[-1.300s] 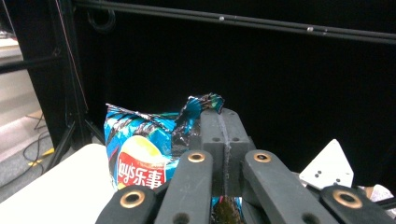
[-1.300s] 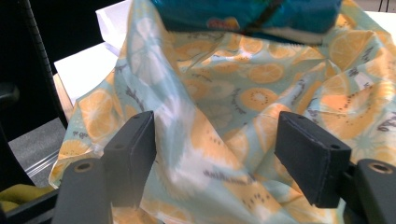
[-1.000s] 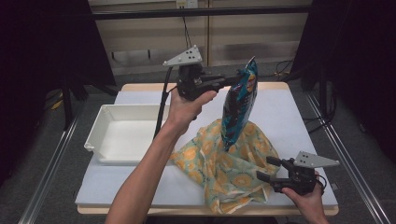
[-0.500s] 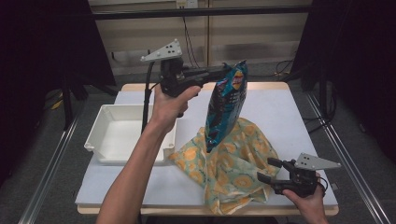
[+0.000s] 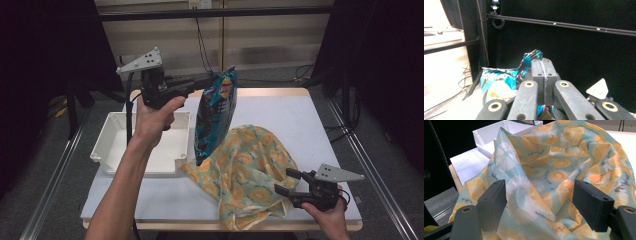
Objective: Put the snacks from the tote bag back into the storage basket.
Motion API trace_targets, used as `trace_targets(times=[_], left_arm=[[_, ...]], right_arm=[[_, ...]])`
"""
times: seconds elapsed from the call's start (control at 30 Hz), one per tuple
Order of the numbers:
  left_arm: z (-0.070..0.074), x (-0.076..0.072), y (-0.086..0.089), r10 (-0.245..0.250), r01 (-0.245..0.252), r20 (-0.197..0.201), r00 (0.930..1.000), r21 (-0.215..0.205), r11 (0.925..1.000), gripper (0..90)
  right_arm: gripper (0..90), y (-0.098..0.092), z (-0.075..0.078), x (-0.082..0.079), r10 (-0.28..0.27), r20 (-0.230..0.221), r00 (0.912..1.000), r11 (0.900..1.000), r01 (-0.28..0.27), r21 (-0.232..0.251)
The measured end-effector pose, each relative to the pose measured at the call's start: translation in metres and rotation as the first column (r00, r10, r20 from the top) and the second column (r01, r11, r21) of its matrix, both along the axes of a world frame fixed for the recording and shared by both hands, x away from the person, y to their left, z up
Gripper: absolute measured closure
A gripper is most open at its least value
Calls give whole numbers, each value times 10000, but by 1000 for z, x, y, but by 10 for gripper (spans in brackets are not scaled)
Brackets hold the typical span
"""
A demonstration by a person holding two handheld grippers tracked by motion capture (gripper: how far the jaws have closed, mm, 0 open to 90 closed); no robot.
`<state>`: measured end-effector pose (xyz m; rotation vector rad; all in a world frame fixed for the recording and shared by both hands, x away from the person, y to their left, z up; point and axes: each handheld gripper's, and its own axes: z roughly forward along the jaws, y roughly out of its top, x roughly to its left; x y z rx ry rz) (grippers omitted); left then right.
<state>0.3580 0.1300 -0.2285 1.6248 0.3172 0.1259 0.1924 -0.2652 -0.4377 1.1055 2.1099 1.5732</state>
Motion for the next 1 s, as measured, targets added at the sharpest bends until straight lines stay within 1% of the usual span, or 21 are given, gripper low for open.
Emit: trace_targets(times=[0.07,0.1,0.13,0.2,0.33,0.4,0.43,0.5,0.57,0.67,0.7,0.73,0.77,0.8,0.83,0.87,0.9,0.97,1.0], left_arm=[[-3,1,6,116,-116,-92,9999,-9,9999,900],[-4,2,10,212,-211,-111,9997,59,9998,900],[-5,2,14,262,-262,-90,9996,34,9997,900],[-7,2,20,411,-411,-196,9990,-35,9991,900],[-8,1,38,791,-789,-157,9967,143,9968,900],[-9,1,47,957,-954,-160,9953,138,9953,900],[-10,2,53,1130,-1128,-245,9933,98,9936,900],[-11,2,63,1309,-1305,-164,9913,205,9912,900],[-13,2,70,1505,-1502,-241,9883,127,9886,900],[-14,2,83,1858,-1851,-233,9823,286,9823,900],[-15,2,90,2035,-2025,-271,9787,352,9787,900],[-15,2,93,2100,-2089,-286,9773,377,9772,900],[-16,2,96,2262,-2250,-355,9734,351,9737,900],[-17,3,101,2344,-2329,-352,9715,430,9716,900],[-19,4,105,2408,-2394,-349,9699,415,9700,900],[-21,4,109,2581,-2565,-432,9652,399,9657,900],[-24,6,115,2667,-2651,-496,9625,361,9635,900],[-28,8,123,2913,-2888,-471,9555,545,9559,900],[-30,8,126,3033,-3000,-568,9512,590,9521,900]], right_arm=[[265,0,0,-1,21,18,10000,10000,-21,-3],[261,0,0,-1,21,21,10000,10000,-21,-19],[254,0,0,-1,-2,38,10000,10000,2,-19],[230,0,0,-1,-62,36,10000,10000,62,-64],[180,1,-1,-3,-157,79,9998,9998,158,-114],[172,1,-1,-4,-190,129,9997,9998,191,-116],[172,1,-1,-5,-192,113,9998,9998,194,-111],[169,1,-1,-8,-217,240,9995,9997,219,-98],[168,0,0,-9,-275,272,9993,9996,277,-63],[163,-1,0,-9,-342,342,9988,9994,344,-57],[163,-1,0,-9,-363,347,9987,9993,365,-52],[163,-2,0,-10,-405,300,9987,9992,406,-33],[163,-2,0,-10,-426,294,9987,9991,428,-40],[163,-2,0,-9,-441,330,9985,9990,443,-61],[163,-2,0,-9,-433,327,9985,9990,435,-63],[163,-2,0,-9,-412,357,9985,9991,415,-70],[163,-1,0,-9,-387,381,9985,9992,391,-99],[163,0,0,-9,-348,373,9987,9993,353,-112],[163,0,0,-9,-353,363,9987,9993,357,-97]])
